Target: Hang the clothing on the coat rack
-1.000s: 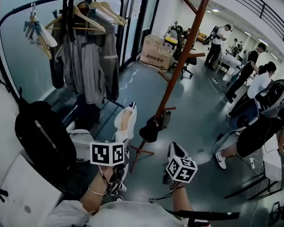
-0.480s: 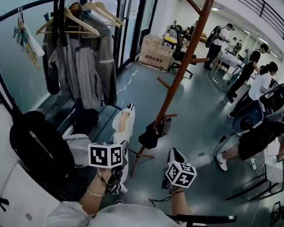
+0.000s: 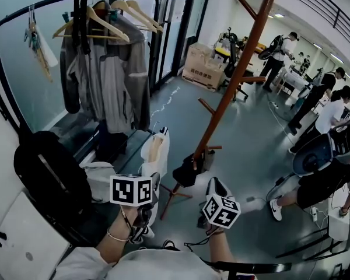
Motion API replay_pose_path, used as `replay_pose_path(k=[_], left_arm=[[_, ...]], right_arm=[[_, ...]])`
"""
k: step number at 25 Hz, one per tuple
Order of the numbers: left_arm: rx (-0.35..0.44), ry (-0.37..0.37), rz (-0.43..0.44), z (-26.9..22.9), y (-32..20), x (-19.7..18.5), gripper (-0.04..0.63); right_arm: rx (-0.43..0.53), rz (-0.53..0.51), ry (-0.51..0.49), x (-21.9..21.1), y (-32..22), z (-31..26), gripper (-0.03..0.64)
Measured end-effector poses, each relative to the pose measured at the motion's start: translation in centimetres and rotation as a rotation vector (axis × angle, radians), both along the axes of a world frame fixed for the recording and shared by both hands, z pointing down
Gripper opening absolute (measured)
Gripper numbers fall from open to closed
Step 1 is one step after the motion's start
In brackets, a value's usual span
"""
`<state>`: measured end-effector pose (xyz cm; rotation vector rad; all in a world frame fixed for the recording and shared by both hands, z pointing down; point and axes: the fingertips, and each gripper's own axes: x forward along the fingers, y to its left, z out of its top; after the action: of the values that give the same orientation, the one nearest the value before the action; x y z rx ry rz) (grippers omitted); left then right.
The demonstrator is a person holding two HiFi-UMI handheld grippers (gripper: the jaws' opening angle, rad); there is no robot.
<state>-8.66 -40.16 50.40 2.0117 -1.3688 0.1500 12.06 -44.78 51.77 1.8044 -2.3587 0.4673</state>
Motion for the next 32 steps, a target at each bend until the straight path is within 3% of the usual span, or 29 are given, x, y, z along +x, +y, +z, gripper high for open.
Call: replay_pose_path(k=[4, 12, 21, 32], left_arm=[[-0.004, -0.035, -0.007, -0.1, -0.3, 0.5, 0.022], [0.003, -0.036, -0.048, -0.4, -1.4, 0.5, 0.021], [0.049, -0.102, -0.017, -3.0, -2.2, 0.8, 0.021], [0.116, -0.115, -0.013, -7.6, -4.1, 0.5, 0.021]], right_arm=[[0.018, -0.025, -0.004, 0.6, -1.7, -1.3, 0.023], [0.024, -0.049, -0.039, 0.8, -3.2, -1.4, 0.023], [0.095, -0.068, 0.003, 0.9, -3.5, -5.2, 0.023], [0.155, -0.078, -0.020, 1.5, -4.2, -10.4, 0.023]])
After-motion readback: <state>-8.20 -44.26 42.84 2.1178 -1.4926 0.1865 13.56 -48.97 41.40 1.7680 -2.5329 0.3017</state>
